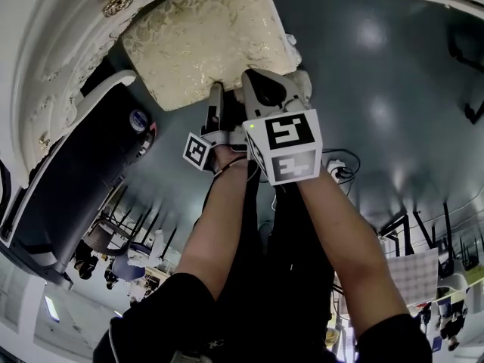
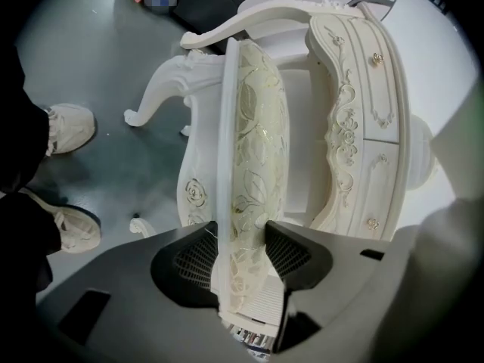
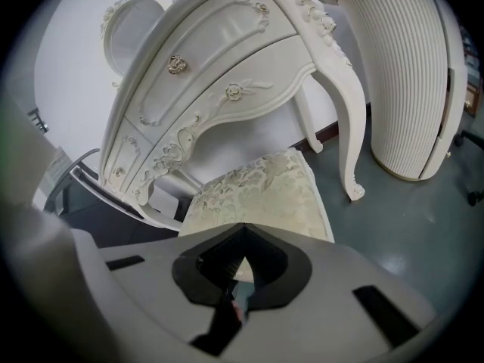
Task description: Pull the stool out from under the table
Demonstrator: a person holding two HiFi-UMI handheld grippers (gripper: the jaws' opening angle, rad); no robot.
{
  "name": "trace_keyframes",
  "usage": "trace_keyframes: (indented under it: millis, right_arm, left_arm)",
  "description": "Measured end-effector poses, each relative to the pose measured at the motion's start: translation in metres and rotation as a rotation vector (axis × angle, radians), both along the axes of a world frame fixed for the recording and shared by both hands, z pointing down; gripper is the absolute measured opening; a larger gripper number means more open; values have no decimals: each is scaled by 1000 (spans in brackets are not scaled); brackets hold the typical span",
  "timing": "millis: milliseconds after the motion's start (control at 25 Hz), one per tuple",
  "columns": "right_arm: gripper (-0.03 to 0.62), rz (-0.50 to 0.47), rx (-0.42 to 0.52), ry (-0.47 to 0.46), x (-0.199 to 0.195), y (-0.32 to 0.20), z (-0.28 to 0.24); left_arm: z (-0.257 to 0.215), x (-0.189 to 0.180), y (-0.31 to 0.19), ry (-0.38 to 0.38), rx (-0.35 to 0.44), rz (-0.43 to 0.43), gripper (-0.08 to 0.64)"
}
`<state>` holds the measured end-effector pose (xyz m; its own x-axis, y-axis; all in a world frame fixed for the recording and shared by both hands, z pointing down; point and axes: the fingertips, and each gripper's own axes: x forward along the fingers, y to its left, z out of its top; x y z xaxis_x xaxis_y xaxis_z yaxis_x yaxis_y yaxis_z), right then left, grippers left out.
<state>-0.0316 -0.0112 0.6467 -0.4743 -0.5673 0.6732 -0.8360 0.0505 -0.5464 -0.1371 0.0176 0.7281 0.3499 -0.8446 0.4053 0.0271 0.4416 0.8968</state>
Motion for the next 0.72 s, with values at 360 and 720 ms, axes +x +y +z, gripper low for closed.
trace_keyframes:
  millis: [360, 720]
  right_arm:
    - [8, -21, -16, 13, 0, 9, 9]
    - [8, -14, -31, 30, -3, 3, 4]
  left_arm:
    - [2, -6, 55, -18, -47, 37, 202]
    - [0, -6, 56, -37, -127, 128, 209]
